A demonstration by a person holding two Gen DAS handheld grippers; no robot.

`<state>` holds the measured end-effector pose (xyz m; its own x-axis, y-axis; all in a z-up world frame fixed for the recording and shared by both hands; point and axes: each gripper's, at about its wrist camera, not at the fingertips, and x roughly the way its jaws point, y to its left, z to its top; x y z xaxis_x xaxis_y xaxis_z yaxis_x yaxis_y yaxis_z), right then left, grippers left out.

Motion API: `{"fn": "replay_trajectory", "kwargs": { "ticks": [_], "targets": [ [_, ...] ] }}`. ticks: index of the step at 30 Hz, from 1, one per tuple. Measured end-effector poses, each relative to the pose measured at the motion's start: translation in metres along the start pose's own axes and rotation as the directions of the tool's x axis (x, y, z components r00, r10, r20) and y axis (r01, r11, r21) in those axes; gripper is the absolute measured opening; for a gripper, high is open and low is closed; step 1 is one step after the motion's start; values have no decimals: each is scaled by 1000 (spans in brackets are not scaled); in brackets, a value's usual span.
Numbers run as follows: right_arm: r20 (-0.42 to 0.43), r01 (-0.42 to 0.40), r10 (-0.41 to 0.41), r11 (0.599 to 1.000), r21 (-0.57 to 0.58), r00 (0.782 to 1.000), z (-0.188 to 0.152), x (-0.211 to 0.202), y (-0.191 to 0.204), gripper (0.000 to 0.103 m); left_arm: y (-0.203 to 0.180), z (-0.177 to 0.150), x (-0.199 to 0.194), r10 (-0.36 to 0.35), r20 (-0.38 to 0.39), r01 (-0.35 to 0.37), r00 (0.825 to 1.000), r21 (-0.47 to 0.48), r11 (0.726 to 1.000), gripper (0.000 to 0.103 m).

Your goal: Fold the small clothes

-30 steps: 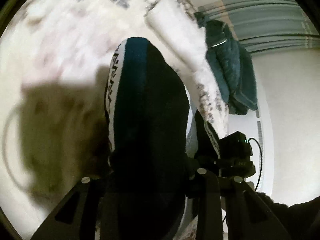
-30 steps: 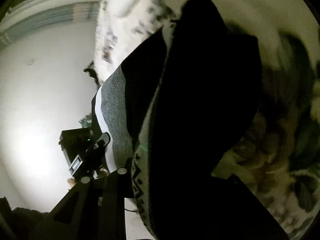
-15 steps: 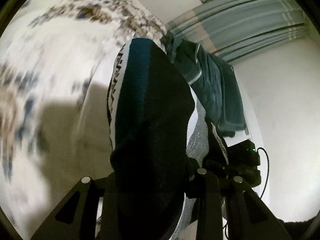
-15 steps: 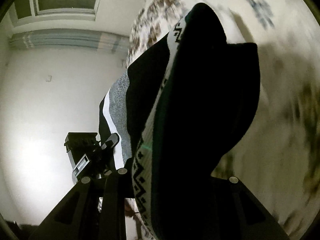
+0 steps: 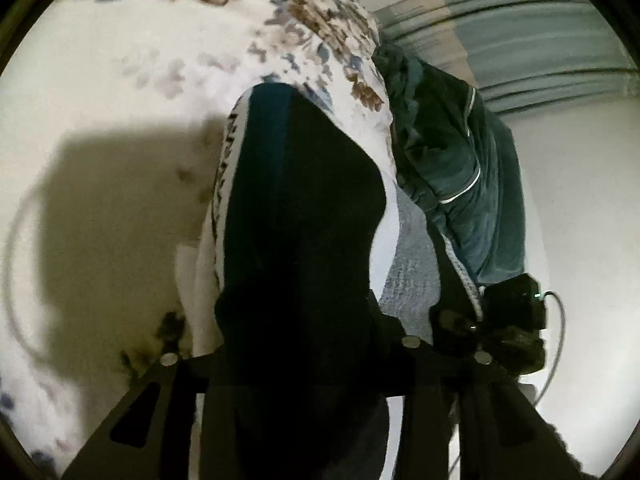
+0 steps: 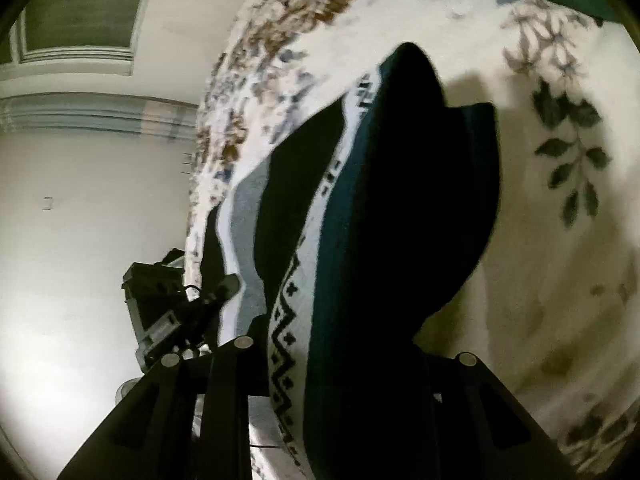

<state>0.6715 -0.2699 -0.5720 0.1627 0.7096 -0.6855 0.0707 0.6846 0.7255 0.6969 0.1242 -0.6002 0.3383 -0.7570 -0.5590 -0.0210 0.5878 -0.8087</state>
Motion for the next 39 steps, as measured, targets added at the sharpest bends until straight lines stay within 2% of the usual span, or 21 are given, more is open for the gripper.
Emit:
{"fn": "replay_trajectory", "kwargs": {
  "ticks": [2,5,6,7,9,10,13,14,15,16,17,18,20,21,23,24,26,30,32,36,39],
  "targets": [
    [-1,25,-25,1000,2,1000,2,-8,-4,47,1,-4,-8,10,0,-10,1000,-12,1000,43],
    [13,127,-126,991,-46,992,-13,-34,-6,58,2,-14,-25,56,16,-56,998,-28,998,54],
    [21,167,-166,984,-57,986,-17,-40,-7,67,1,-19,-30,74,25,-73,997,-28,997,56],
    [43,227,-224,971,-76,974,-22,-50,-8,76,0,-24,-37,93,41,-92,995,-30,995,56],
    [67,312,-307,944,-104,949,-39,-67,-12,82,-4,-33,-46,149,67,-148,987,-23,989,61],
    [75,340,-333,934,-107,940,-38,-64,-7,82,-7,-37,-51,193,88,-192,977,-13,981,67],
    [100,465,-455,876,-128,885,-68,-63,0,82,-21,-59,-63,308,157,-317,938,35,948,68],
    [108,508,-497,851,-135,861,-77,-64,-1,82,-28,-70,-66,369,172,-383,913,54,922,70],
    [117,571,-559,808,-142,821,-90,-63,-2,82,-33,-79,-66,429,185,-448,884,71,891,79],
    [126,596,-583,791,-137,803,-94,-58,-1,82,-36,-86,-64,475,195,-497,858,84,864,87],
    [142,620,-605,775,-120,784,-104,-59,-2,82,-40,-96,-63,518,207,-544,830,99,833,91],
    [156,647,-630,755,-105,761,-114,-60,-2,82,-48,-110,-62,576,227,-610,785,125,783,95],
    [176,691,-672,718,-84,720,-130,-64,3,93,-58,-129,-62,641,256,-685,723,148,714,97],
    [185,706,-685,704,-79,704,-131,-61,11,103,-63,-138,-63,665,275,-715,694,155,682,99],
    [229,745,-716,664,-70,660,-142,-67,31,103,-76,-152,-66,692,311,-754,651,159,638,101],
    [256,768,-733,637,-69,630,-151,-74,42,103,-83,-157,-69,700,323,-765,637,156,625,101],
    [310,796,-746,602,-63,589,-164,-87,67,103,-99,-167,-76,700,336,-770,631,160,617,101],
    [386,823,-748,565,-54,539,-186,-119,112,103,-136,-185,-95,680,351,-758,644,170,630,101],
    [408,827,-742,559,-62,533,-197,-136,133,103,-157,-194,-106,673,369,-760,641,180,625,101],
    [446,831,-732,554,-51,516,-229,-176,172,103,-202,-220,-135,657,382,-752,650,197,629,101],
    [476,831,-719,555,-45,506,-258,-208,203,103,-239,-242,-161,649,417,-761,637,204,616,101]
  ]
}}
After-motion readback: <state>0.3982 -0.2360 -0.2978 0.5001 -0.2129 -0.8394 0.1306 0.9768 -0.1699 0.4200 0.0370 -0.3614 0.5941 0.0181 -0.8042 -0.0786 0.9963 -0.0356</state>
